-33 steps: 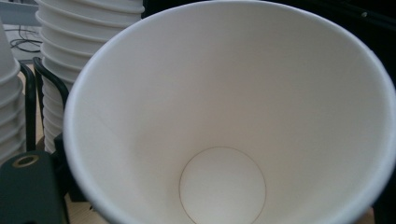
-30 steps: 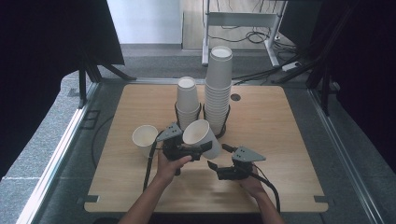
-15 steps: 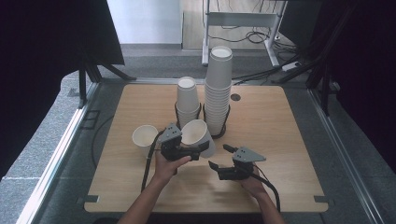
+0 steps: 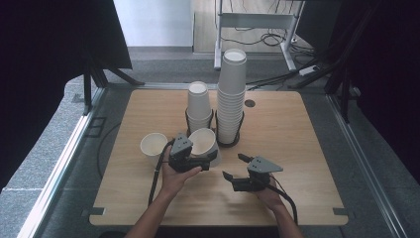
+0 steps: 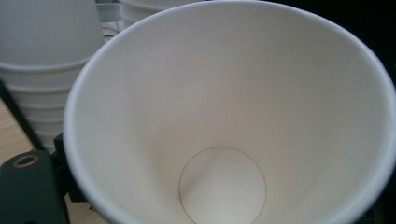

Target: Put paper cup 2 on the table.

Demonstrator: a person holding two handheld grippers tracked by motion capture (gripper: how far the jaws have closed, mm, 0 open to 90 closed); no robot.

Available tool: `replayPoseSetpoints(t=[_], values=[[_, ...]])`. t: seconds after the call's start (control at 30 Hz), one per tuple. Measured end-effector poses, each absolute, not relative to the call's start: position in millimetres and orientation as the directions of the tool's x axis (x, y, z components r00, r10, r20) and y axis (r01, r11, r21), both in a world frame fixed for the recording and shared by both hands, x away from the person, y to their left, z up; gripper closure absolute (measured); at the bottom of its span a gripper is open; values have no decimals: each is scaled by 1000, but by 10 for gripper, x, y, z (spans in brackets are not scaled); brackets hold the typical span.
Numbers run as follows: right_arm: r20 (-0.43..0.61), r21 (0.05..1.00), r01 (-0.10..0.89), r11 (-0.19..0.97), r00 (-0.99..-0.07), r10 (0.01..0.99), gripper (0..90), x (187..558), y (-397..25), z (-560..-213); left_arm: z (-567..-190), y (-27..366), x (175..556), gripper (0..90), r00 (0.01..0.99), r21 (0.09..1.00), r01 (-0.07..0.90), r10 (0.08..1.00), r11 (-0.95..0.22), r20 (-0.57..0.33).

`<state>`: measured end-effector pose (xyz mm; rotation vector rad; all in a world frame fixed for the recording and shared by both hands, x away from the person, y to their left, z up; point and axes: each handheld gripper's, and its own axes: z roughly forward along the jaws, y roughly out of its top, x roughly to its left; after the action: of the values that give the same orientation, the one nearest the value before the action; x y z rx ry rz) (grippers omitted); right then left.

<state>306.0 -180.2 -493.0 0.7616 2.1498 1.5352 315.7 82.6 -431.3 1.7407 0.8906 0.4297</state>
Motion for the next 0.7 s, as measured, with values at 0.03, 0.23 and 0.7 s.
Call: replayPoseSetpoints(t=[0.03,0.23,0.7], values=[[-2,946,203,252,-776,631,132,3060,-1803,-4931,-4328,831,3156,124,645,923,355,753,-145,-130],[-1,944,208,256,-775,632,133,3061,-1803,-4939,-4407,838,3165,123,602,909,375,793,-183,-89],[-1,941,212,265,-778,629,135,3067,-1798,-4961,-4602,804,3243,121,516,862,426,856,-273,16]])
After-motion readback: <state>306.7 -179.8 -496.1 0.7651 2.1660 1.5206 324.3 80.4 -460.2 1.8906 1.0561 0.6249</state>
